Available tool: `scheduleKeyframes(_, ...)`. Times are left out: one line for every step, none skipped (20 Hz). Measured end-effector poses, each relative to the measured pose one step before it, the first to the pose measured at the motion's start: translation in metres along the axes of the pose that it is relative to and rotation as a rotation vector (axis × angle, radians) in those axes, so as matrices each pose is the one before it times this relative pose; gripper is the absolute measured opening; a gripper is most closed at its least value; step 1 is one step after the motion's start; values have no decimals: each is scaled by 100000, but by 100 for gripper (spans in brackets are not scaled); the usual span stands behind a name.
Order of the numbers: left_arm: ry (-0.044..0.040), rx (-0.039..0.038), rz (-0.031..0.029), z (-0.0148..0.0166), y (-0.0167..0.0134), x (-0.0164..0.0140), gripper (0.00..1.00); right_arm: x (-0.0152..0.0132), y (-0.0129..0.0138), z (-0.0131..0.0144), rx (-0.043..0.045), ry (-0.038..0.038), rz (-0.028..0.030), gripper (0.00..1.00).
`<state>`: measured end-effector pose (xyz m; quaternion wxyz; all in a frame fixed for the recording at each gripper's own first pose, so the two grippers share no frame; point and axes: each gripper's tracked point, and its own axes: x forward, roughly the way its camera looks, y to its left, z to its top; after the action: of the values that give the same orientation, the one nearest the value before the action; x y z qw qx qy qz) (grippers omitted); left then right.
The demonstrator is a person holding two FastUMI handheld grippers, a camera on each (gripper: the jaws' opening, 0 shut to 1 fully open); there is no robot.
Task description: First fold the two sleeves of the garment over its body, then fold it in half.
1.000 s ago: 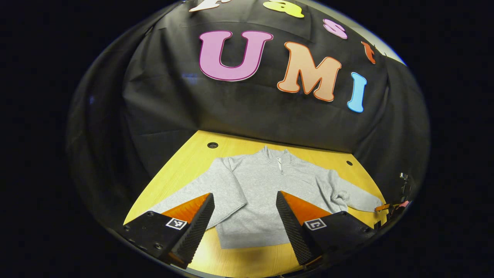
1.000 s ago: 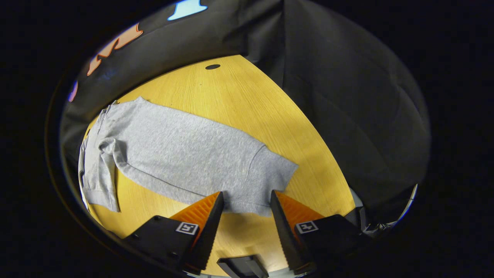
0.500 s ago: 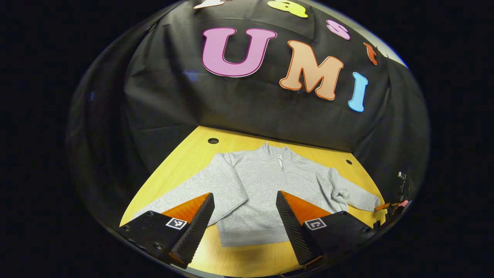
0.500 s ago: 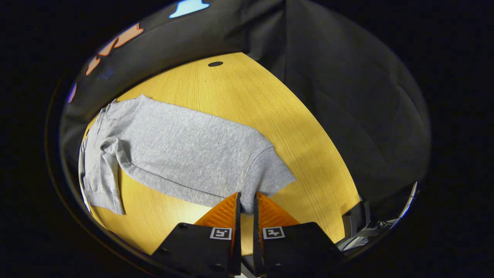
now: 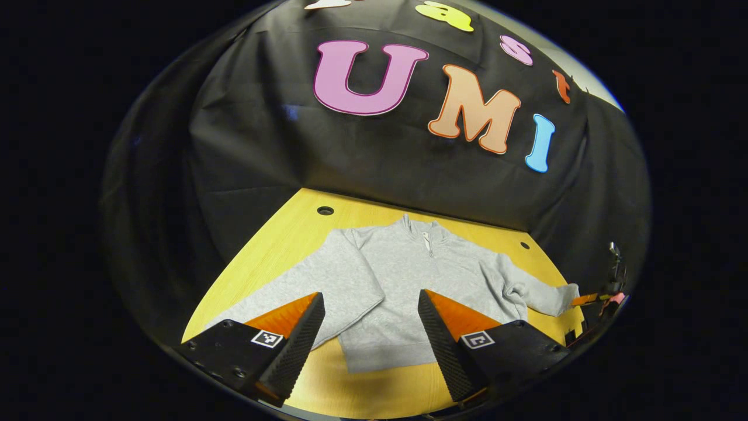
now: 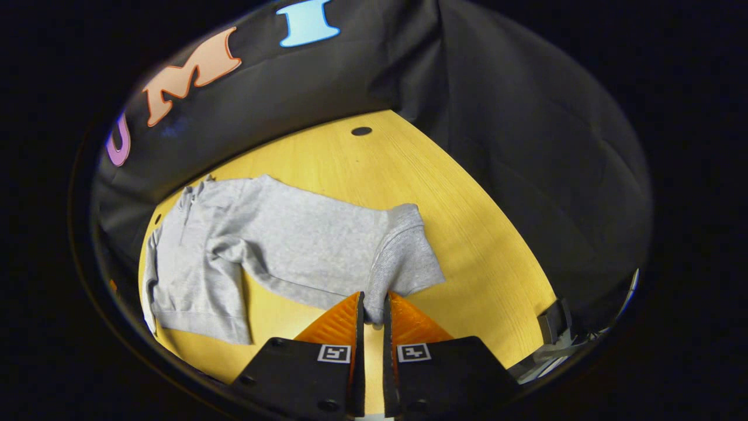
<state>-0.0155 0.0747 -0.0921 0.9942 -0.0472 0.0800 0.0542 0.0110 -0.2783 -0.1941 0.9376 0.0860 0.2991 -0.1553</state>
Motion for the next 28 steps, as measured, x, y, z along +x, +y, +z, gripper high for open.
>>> scheduleKeyframes(635, -608, -709, -210, 319, -55, 94, -481, 1199, 344, -488, -876, 1207, 15)
scheduleKeyframes(413, -493, -709, -264, 497, -4, 94, -517, 1179, 512, -350, -921, 1499, 15)
scheduleKeyframes(35, -192, -488, -59, 341, -39, 94, -461, 1193, 548, -154, -1090, 1501, 15)
scheduleKeyframes(-266, -39, -275, -45, 458, -131, 94, -454, 1241, 509, 287, -990, 1701, 15)
scheduleKeyframes(-294, -90, -211, 97, 440, -58, 94, -529, 1497, 466, -18, -1524, 1493, 15)
scheduleKeyframes(-95, -305, -361, -49, 358, -43, 94, -352, 1278, 592, -746, -1082, 1307, 15)
scheduleKeyframes(110, -447, -547, -16, 343, -4, 94, -215, 1379, 217, -1589, -1010, 847, 15)
scheduleKeyframes(197, -183, -644, -30, 157, -58, 94, -215, 1241, 422, -1137, -1145, 1233, 14)
scheduleKeyframes(110, 450, -598, 102, 101, -153, 94, -201, 1382, 357, -773, -906, 1366, 14)
scheduleKeyframes(-458, 878, -426, 161, 172, 102, 94, -38, 1450, 382, -560, -867, 1654, 14)
scheduleKeyframes(-154, 1050, -395, 163, 157, -69, 94, -151, 1580, 346, -716, -1089, 1853, 14)
scheduleKeyframes(-132, 1086, -341, 16, 133, -102, 94, -11, 1649, 462, -1047, -1104, 2034, 14)
scheduleKeyframes(118, 818, -345, 79, 179, -76, 94, 27, 1718, 384, -692, -1194, 2341, 14)
scheduleKeyframes(-58, 177, -681, -55, 126, -174, 94, -47, 1946, 678, -477, -1410, 2918, 14)
scheduleKeyframes(231, -274, -584, 37, 133, -84, 94, 170, 1895, 456, -209, -1640, 2768, 14)
scheduleKeyframes(157, -524, -622, -145, -13, 74, 94, 363, 2157, 578, -60, -1273, 3129, 14)
scheduleKeyframes(320, -363, -301, -1, 113, -51, 94, 196, 1760, 268, -290, -1024, 2754, 14)
scheduleKeyframes(83, -218, -14, -84, 239, -66, 94, 367, 2021, 332, -688, -1050, 3047, 14)
scheduleKeyframes(108, -80, 194, -18, 299, -142, 94, 532, 1796, 267, -911, -1173, 2594, 15)
scheduleKeyframes(93, -27, 338, -125, 288, -62, 94, 461, 1669, 187, -756, -807, 2694, 15)
scheduleKeyframes(190, -188, 303, -164, 306, -93, 94, 656, 1830, 65, -269, -304, 2881, 14)
scheduleKeyframes(102, -323, 407, -130, 410, -260, 94, 698, 1713, 133, -166, -575, 3146, 15)
scheduleKeyframes(-66, -331, 561, 12, 262, -78, 94, 713, 1538, -8, -802, -300, 2646, 14)
scheduleKeyframes(157, -345, 757, -165, 378, -74, 94, 689, 1417, 66, -1293, -24, 1971, 14)
scheduleKeyframes(85, -420, 688, -69, 395, -125, 94, 565, 1187, -103, -1140, 13, 1772, 14)
scheduleKeyframes(-167, -487, 720, -20, 351, -280, 94, 662, 1557, -21, -822, 148, 3125, 14)
scheduleKeyframes(-20, -376, 805, -94, 405, -231, 94, 489, 1474, -336, -485, -122, 2987, 14)
scheduleKeyframes(58, -381, 871, -231, 519, -82, 94, 500, 1682, -68, -735, -21, 3945, 14)
